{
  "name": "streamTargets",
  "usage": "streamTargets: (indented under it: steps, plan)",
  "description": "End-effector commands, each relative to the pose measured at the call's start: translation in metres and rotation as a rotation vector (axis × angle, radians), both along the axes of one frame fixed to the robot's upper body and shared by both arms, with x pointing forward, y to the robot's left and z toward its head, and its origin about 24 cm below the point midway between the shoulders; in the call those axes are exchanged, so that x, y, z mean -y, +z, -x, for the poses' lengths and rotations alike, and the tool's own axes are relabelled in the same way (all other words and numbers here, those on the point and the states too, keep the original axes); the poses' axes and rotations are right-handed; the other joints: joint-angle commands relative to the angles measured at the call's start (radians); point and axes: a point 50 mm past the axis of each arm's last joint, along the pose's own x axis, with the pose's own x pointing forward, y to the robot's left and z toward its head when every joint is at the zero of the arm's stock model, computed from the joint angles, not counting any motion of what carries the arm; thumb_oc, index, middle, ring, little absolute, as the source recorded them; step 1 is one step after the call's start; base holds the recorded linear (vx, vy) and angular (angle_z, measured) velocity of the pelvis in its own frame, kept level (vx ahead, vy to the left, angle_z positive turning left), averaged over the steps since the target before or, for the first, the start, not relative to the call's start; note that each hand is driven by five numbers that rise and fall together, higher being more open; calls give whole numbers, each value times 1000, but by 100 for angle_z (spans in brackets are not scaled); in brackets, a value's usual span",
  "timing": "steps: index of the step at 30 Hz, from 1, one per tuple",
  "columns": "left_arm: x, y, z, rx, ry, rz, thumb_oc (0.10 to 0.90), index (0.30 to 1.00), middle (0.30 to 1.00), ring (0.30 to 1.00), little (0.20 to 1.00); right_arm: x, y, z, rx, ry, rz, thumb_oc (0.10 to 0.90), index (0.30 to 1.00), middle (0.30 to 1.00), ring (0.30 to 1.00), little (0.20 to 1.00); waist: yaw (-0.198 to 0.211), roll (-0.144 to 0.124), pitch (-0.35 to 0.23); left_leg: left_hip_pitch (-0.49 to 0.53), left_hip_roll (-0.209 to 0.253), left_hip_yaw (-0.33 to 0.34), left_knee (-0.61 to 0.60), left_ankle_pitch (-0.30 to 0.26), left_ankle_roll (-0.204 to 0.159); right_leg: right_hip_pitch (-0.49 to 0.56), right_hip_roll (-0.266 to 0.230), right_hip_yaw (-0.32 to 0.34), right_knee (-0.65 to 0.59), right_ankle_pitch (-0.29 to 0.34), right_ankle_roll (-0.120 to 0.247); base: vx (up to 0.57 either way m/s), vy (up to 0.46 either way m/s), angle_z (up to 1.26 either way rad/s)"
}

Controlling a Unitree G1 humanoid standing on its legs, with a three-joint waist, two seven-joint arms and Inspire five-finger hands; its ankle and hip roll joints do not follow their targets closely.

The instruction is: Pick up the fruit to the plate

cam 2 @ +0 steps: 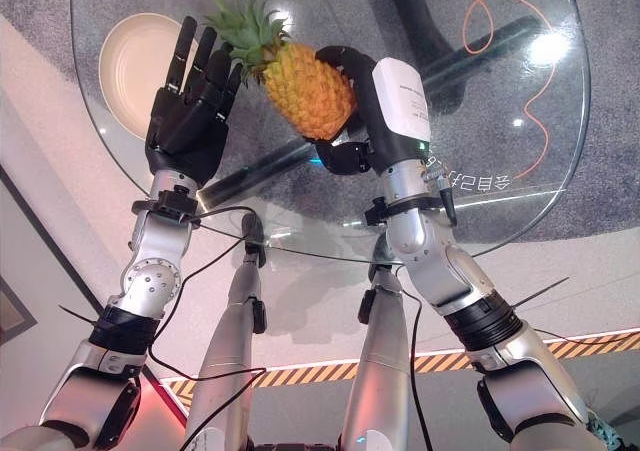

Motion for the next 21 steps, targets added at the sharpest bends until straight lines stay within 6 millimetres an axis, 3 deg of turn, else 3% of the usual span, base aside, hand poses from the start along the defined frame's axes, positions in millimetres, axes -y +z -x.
streamTargets:
  steps: [1, 21]
  plan:
    - [19, 55, 21, 269, -24, -47, 800, 900, 900, 900, 900, -31, 77, 47, 441, 221, -106, 100, 300, 300, 300, 200, 20, -61, -25, 50, 24, 10, 103, -140, -9, 114, 8, -40, -266, 228, 27, 0, 0, 0]
    - [18, 62, 19, 258, 50, -49, 800, 900, 900, 900, 900, -21, 87, 49, 532, 179, -202, 100, 300, 300, 300, 200, 13, -70, -25, 52, 25, 16, 90, -125, -8, 118, 18, -37, -277, 239, 23, -3, 0, 0]
